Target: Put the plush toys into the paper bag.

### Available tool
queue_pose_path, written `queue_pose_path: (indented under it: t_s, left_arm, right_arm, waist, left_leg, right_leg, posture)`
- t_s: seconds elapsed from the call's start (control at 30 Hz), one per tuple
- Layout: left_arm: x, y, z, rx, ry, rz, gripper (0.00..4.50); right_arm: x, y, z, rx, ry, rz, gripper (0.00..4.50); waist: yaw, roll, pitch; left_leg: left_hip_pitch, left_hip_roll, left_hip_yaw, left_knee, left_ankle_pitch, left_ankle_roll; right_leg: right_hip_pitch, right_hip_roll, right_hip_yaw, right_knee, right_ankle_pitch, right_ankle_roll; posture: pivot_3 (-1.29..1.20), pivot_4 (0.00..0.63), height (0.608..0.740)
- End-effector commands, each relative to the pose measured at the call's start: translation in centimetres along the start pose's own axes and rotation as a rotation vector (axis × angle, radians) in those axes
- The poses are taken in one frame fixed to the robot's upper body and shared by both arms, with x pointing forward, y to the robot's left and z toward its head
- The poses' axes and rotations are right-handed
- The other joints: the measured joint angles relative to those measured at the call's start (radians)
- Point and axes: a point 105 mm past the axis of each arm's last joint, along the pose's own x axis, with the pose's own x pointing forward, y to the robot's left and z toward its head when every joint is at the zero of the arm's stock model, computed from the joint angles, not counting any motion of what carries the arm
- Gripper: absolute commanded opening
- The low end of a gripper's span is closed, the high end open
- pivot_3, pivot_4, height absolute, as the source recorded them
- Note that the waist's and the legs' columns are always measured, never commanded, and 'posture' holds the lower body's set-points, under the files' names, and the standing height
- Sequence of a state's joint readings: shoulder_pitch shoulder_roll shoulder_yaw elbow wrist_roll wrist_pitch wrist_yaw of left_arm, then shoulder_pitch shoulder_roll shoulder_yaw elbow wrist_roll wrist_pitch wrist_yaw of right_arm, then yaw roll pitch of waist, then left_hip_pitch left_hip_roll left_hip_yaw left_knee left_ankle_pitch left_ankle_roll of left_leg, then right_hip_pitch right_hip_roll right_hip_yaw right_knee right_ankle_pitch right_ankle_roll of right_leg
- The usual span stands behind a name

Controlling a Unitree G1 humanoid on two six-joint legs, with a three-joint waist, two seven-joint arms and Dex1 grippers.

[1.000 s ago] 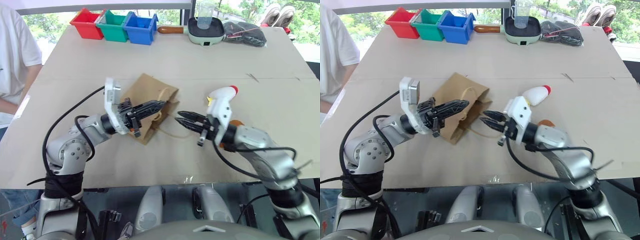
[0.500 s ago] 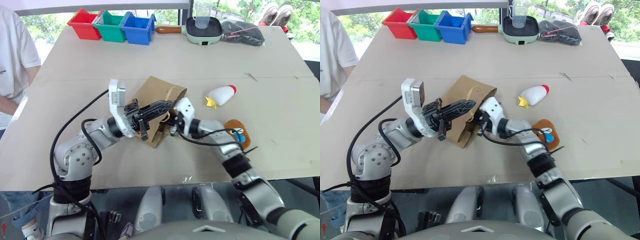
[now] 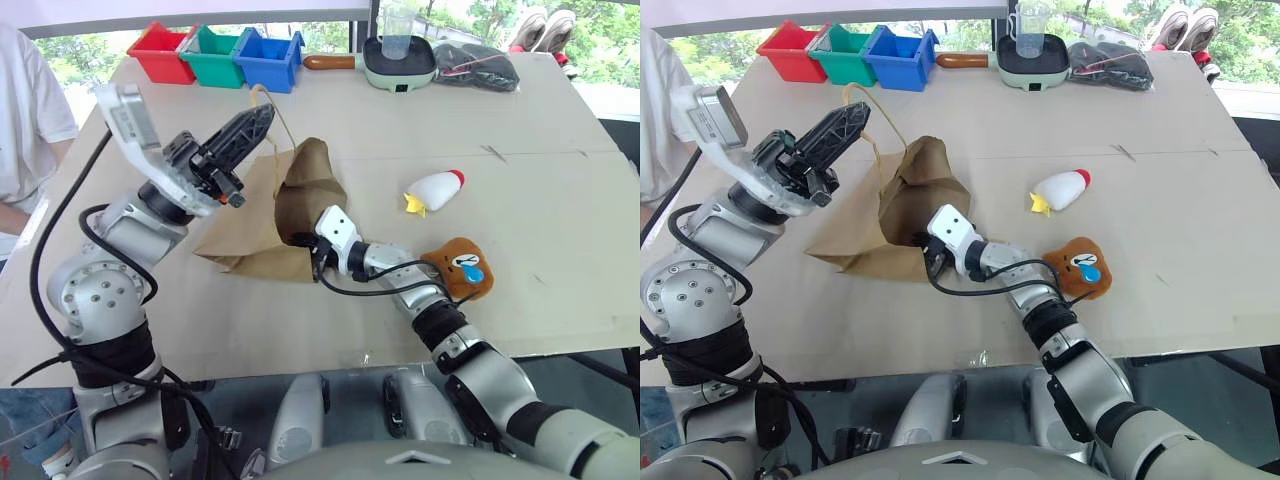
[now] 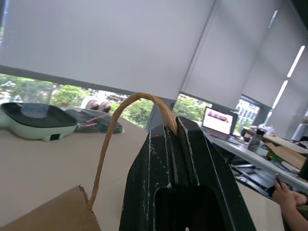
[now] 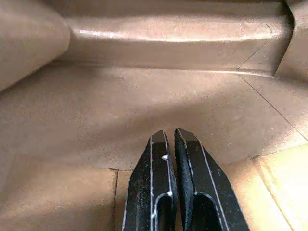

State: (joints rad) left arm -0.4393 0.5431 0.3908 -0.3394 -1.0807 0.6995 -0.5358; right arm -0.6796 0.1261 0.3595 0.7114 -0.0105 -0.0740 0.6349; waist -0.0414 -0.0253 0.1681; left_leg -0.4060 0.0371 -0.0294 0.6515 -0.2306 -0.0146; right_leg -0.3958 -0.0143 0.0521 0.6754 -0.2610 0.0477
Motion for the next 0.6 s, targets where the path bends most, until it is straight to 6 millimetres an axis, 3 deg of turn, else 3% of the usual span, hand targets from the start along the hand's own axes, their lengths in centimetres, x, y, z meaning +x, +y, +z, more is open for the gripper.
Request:
queue_pose_path:
  t_s: [0.03,0.13,0.33,0.5,0.6]
  left_arm:
    - [0.5,0.8,1.5,0.231,-0.011,0.113,0.00]
    - [0.6,1.4,1.6,0.308,-0.017,0.181,0.00]
    - [0.5,2.0,1.9,0.356,-0.050,0.299,0.00]
    - [0.4,0.8,0.7,0.403,0.065,0.173,0.00]
    - [0.2,0.3,0.3,0.397,0.126,0.081,0.00]
  right_arm:
    - [0.3,-0.1,-3.2,0.018,0.161,-0.075,0.02]
    - [0.7,0.0,-3.1,-0.017,0.177,-0.089,0.02]
    - [1.2,-0.7,-3.9,-0.087,0.267,-0.195,0.02]
    - [1.3,-1.7,-2.0,-0.021,0.227,-0.220,0.02]
    - [0.4,-2.1,0.2,-0.017,0.134,-0.177,0.02]
  waist:
    - [-0.001,0.000,0.000]
    - [0.000,0.001,-0.001]
    - [0.003,0.000,-0.004]
    - [0.006,0.001,-0.005]
    - [0.006,0.002,-0.005]
  left_leg:
    - [0.002,0.000,0.001,0.000,0.000,0.000]
    - [0.010,0.000,0.003,-0.003,0.000,0.000]
    - [0.012,0.000,0.000,-0.002,0.002,-0.004]
    - [0.012,0.000,0.000,-0.002,0.002,-0.004]
    - [0.011,0.000,-0.001,-0.003,0.002,-0.004]
  right_leg:
    - [0.000,0.000,0.001,0.001,0.000,0.000]
    - [0.006,0.000,0.002,0.002,-0.001,-0.002]
    - [0.009,0.001,0.001,0.002,-0.001,-0.002]
    - [0.010,0.001,0.001,0.002,-0.001,-0.002]
    - [0.009,0.001,-0.001,0.001,-0.002,-0.002]
  posture:
    - [0.00,0.150,0.740]
    - [0.00,0.150,0.740]
    - [0.00,0.150,0.740]
    - [0.00,0.150,0.740]
    - [0.00,0.150,0.740]
